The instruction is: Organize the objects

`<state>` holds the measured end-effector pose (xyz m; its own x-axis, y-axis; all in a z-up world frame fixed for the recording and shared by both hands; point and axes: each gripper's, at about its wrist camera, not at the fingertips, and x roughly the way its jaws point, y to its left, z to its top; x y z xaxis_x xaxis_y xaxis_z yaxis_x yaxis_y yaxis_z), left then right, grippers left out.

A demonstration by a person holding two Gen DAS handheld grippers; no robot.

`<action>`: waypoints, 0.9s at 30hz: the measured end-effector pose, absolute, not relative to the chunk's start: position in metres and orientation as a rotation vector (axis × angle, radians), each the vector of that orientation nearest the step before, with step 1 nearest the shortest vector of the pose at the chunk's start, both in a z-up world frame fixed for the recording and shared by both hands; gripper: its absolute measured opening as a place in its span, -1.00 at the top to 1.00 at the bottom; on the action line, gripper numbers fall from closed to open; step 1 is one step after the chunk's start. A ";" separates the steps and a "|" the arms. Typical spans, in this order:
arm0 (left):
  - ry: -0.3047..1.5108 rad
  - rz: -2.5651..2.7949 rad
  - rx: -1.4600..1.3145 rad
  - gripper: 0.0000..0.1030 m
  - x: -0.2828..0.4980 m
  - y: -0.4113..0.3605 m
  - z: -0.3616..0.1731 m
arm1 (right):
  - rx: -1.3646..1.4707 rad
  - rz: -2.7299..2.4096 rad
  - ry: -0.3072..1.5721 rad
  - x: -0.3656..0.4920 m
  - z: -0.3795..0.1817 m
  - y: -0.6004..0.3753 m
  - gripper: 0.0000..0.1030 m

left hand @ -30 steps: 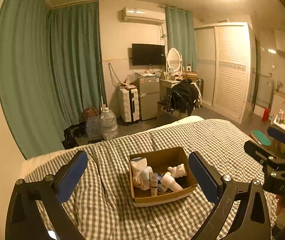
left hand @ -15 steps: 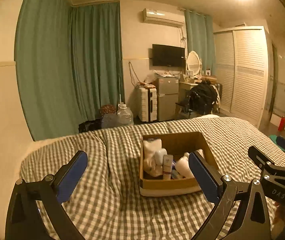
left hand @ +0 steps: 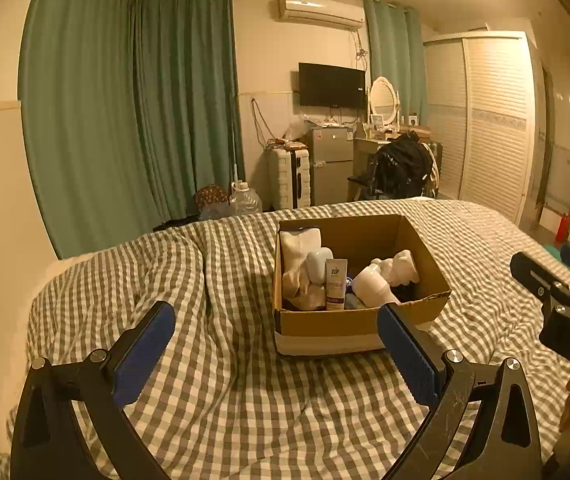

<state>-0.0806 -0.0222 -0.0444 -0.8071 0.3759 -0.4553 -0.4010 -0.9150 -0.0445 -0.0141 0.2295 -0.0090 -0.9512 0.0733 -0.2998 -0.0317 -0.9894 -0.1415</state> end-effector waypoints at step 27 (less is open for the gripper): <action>0.066 2.652 -0.650 -1.00 -0.076 -0.020 -0.045 | -0.519 3.034 -0.203 -0.014 -0.016 0.223 -0.96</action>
